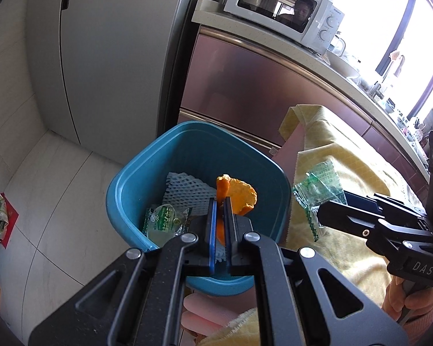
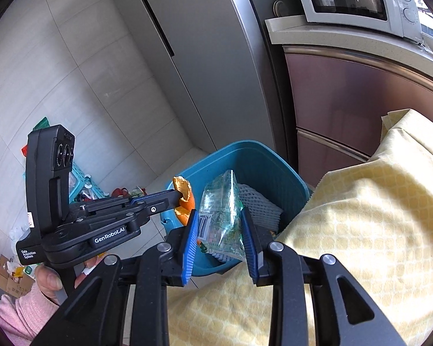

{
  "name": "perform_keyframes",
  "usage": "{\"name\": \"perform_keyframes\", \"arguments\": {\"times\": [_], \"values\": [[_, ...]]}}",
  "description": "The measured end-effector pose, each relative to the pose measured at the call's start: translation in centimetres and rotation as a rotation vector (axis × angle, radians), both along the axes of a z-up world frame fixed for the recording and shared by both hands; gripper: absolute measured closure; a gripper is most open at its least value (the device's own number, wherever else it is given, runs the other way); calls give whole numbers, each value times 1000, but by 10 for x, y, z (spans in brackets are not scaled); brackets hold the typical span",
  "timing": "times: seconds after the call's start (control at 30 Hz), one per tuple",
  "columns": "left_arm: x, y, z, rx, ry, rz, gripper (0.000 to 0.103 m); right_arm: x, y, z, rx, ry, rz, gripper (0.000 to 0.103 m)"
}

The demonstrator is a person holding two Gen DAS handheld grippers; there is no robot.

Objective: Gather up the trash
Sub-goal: 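Lower the orange peel and plastic bag into the teal bin and open both tools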

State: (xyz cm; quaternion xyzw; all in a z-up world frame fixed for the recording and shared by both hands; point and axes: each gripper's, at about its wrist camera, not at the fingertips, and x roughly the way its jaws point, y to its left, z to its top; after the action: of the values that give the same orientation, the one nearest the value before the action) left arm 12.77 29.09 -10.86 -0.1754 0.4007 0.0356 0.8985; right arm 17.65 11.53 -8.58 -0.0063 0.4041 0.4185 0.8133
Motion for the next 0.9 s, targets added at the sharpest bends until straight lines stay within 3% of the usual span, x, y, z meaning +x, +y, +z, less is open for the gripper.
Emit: {"name": "perform_keyframes", "arguments": {"times": [0.57,0.9], "values": [[20,1,-25,-6,53,10,98,23,29,-14,-71,33,-22,69],[30,1,-40,-45,68,-20,97,33,33,-24,-87,65,-48,56]]}}
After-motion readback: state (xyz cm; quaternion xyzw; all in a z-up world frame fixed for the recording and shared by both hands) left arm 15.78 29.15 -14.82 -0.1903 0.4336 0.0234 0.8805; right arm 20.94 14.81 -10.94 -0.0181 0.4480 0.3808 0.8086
